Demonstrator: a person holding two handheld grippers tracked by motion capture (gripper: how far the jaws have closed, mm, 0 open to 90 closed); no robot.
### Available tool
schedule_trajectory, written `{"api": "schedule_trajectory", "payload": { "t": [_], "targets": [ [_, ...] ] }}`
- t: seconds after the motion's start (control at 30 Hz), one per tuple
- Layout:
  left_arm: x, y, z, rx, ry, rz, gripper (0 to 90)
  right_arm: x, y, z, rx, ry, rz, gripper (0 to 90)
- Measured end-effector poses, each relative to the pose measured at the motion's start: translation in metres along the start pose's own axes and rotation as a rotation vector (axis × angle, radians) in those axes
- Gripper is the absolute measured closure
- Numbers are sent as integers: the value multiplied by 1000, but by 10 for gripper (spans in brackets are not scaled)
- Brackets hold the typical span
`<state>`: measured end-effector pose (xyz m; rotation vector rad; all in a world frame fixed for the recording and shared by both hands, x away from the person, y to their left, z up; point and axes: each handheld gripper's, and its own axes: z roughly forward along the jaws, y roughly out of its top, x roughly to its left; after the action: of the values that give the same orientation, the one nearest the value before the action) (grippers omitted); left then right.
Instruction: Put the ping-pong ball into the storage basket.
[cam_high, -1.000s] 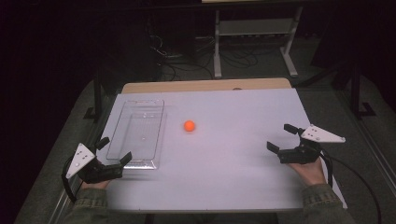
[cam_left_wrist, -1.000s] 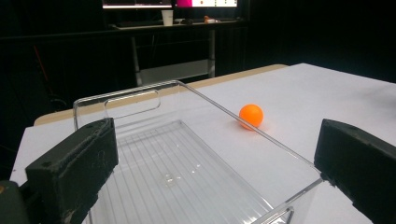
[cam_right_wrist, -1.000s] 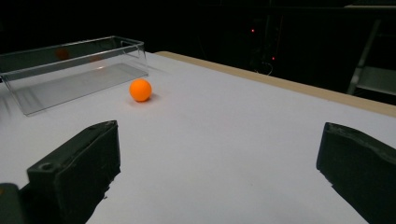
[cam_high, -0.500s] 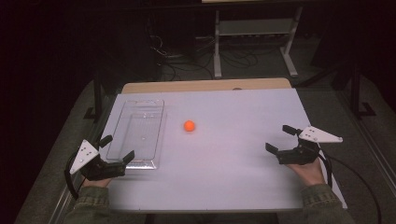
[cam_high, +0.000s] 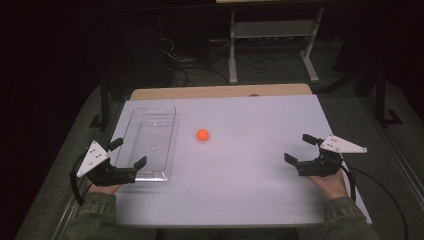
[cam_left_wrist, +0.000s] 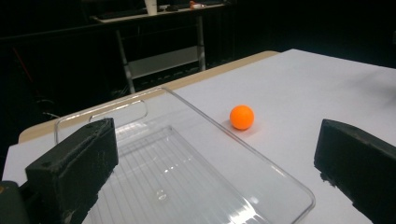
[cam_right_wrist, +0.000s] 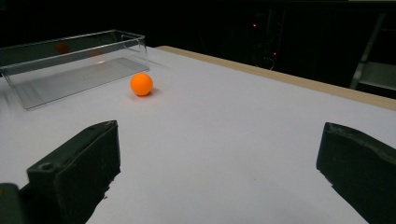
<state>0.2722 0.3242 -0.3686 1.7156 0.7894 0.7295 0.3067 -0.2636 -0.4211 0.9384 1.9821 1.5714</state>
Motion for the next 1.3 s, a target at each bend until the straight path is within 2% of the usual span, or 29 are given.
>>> {"api": "schedule_trajectory", "payload": {
  "t": [0.57, 1.07, 1.17, 1.3],
  "targets": [
    [-1, 28, 14, 40, -48, 70, 0, 0, 0, 0, -2, 3, -1, 0],
    [2, 41, 26, 74, -67, 82, 0, 0, 0, -1, -10, 4, 1, 0],
    [3, 46, 29, 95, -70, 102, 0, 0, -1, -1, -8, 5, 1, 0],
    [3, 55, 33, 96, -74, 123, 0, 0, -1, -1, -5, 7, -3, 0]
  ]
}}
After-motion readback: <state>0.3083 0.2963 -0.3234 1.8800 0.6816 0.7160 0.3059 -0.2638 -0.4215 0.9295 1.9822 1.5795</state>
